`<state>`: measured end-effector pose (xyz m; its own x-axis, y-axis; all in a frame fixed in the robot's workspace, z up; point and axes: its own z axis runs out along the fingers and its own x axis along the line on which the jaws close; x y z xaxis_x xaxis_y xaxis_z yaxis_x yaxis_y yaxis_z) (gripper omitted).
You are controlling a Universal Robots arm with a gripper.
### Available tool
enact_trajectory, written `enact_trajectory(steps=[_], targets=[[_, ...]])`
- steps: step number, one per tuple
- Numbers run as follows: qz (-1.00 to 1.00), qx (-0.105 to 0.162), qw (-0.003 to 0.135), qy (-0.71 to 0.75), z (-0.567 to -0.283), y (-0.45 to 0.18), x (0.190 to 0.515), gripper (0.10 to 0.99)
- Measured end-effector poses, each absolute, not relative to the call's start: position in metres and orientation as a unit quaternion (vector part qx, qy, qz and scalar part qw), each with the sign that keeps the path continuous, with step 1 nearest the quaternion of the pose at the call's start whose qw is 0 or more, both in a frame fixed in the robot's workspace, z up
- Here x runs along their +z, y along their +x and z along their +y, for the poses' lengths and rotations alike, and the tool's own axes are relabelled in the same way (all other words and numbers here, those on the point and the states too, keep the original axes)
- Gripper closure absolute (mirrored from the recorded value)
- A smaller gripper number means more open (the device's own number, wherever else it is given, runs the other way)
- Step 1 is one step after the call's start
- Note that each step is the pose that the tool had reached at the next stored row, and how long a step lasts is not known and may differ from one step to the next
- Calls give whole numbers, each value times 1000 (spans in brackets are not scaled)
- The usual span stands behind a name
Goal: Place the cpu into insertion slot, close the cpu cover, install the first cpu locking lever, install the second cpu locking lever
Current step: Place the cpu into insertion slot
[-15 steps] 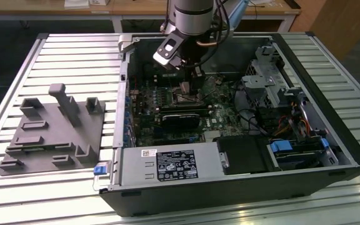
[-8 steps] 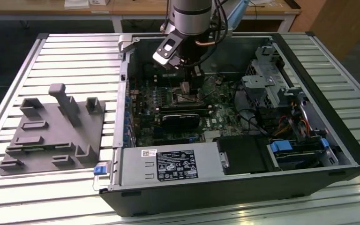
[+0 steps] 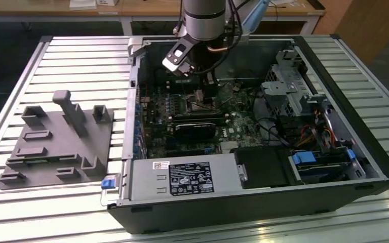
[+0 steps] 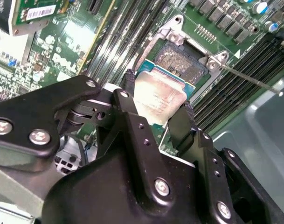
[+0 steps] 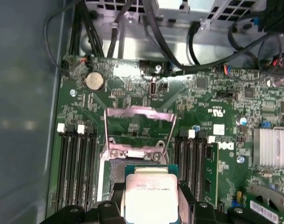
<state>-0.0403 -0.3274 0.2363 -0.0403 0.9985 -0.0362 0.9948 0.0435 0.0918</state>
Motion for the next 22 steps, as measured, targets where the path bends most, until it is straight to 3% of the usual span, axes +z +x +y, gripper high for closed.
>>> enact_trajectory(steps=[22], targets=[[710,23,49,702,-314,-47,211,549]])
